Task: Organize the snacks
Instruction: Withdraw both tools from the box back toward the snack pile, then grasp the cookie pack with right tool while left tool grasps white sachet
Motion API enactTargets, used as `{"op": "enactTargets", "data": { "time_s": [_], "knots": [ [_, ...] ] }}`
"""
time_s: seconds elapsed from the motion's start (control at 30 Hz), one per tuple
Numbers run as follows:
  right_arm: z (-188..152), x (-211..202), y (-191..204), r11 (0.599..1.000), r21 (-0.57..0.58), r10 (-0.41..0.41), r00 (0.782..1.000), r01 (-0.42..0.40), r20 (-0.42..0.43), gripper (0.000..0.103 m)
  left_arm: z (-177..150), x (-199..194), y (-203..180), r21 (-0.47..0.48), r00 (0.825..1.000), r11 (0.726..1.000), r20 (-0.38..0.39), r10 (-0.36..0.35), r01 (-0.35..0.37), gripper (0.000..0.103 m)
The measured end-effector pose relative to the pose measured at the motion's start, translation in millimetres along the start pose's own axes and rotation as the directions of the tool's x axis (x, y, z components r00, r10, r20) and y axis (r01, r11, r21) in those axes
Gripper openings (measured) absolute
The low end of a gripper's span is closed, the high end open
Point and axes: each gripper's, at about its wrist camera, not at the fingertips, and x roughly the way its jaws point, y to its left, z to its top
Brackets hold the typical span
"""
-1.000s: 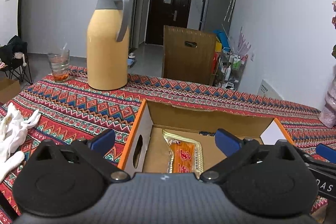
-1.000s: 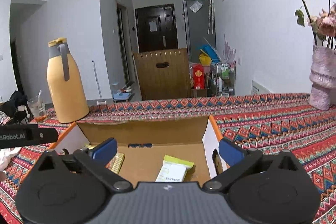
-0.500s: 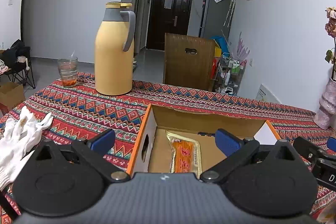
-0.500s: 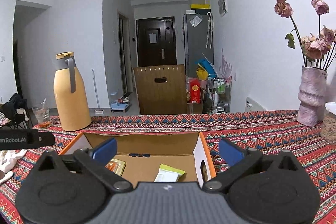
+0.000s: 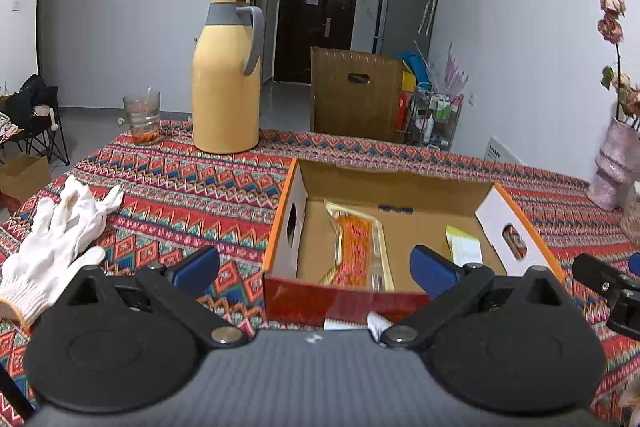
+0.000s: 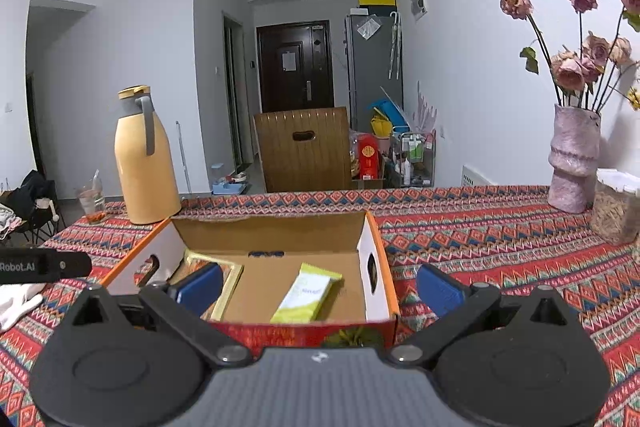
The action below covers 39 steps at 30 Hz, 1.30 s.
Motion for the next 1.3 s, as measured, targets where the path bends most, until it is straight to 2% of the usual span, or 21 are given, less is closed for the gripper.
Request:
{"op": "enactTargets", "data": {
  "time_s": [0.47, 0.77, 1.3],
  "knots": [
    [-40, -42, 1, 1.000, -0.015, 0.024, 0.998, -0.025, -0.050, 0.103, -45, -29, 6, 0.067, 0.999, 0.997, -0.036, -0.029, 0.031, 0.103],
    [-69, -60, 9, 0.998, -0.043, 0.040, 0.993, -0.045, -0.108, 0.103, -78, -42, 23, 0.071, 0.998, 0.996, -0.047, -0.046, 0.049, 0.103],
    [-111, -71, 17, 0.995, -0.071, 0.045, 0.971, -0.064, -0.234, 0.103, -111, -46, 29, 0.070, 0.991, 0.995, -0.118, -0.066, 0.074, 0.103]
  ]
}}
